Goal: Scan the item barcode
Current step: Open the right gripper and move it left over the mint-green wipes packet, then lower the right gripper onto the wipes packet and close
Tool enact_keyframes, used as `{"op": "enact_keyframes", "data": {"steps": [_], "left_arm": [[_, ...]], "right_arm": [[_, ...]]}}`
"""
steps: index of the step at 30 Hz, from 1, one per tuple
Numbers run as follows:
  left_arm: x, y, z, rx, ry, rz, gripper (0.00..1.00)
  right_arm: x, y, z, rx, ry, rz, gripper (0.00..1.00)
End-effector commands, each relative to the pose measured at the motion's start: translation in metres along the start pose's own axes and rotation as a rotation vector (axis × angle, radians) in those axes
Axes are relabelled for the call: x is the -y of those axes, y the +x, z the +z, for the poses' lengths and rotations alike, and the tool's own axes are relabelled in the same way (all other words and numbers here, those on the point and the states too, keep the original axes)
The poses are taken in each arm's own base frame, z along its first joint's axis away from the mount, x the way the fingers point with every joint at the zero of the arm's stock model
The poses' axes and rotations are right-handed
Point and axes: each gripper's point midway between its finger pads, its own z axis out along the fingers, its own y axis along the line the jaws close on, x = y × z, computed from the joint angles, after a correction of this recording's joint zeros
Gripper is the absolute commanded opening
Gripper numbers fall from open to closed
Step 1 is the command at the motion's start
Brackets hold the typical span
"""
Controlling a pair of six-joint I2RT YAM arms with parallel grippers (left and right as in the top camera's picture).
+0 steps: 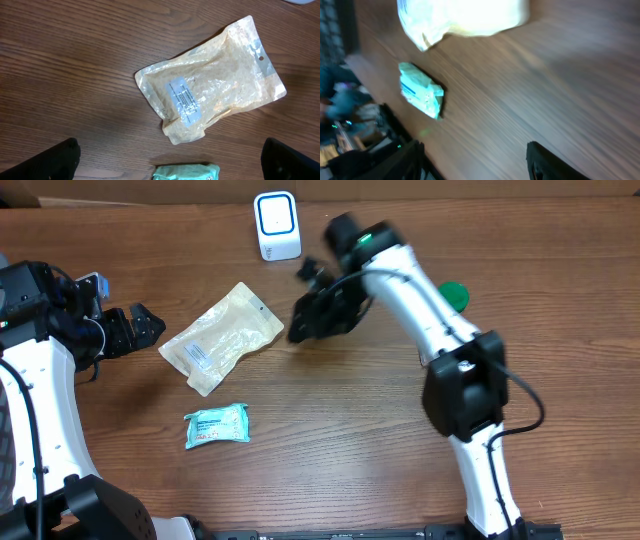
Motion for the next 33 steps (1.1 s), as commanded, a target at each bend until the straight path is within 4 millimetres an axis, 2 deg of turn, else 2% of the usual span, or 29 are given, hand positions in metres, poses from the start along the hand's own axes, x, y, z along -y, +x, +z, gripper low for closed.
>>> {"op": "enact_keyframes", "data": {"steps": [1, 6, 10, 14, 22, 33], "left_arm": [[0.004, -0.002, -0.003, 0.012, 0.006, 0.000, 1.00], [0.004, -0.002, -0.003, 0.012, 0.006, 0.000, 1.00], [0.004, -0.002, -0.003, 0.012, 0.006, 0.000, 1.00], [0.004, -0.002, -0.003, 0.012, 0.006, 0.000, 1.00], [0.004, -0.002, -0.003, 0.012, 0.006, 0.000, 1.00], [0.004, -0.002, -0.003, 0.012, 0.006, 0.000, 1.00]], "right_arm": [[-0.012, 0.013, 0.029, -0.037, 0.053, 0.078, 0.62], [-0.031, 0.024, 0.080, -0.050, 0.101, 0.059, 0.55], [-0.025, 0.022, 0.098, 0.019, 0.293, 0.108, 0.56], [-0.042, 0.022, 0.113, 0.047, 0.301, 0.065, 0.56], [-0.057, 0.026, 0.126, 0.048, 0.287, 0.019, 0.56], [-0.058, 0.032, 0.134, 0.031, 0.276, 0.015, 0.56]]}}
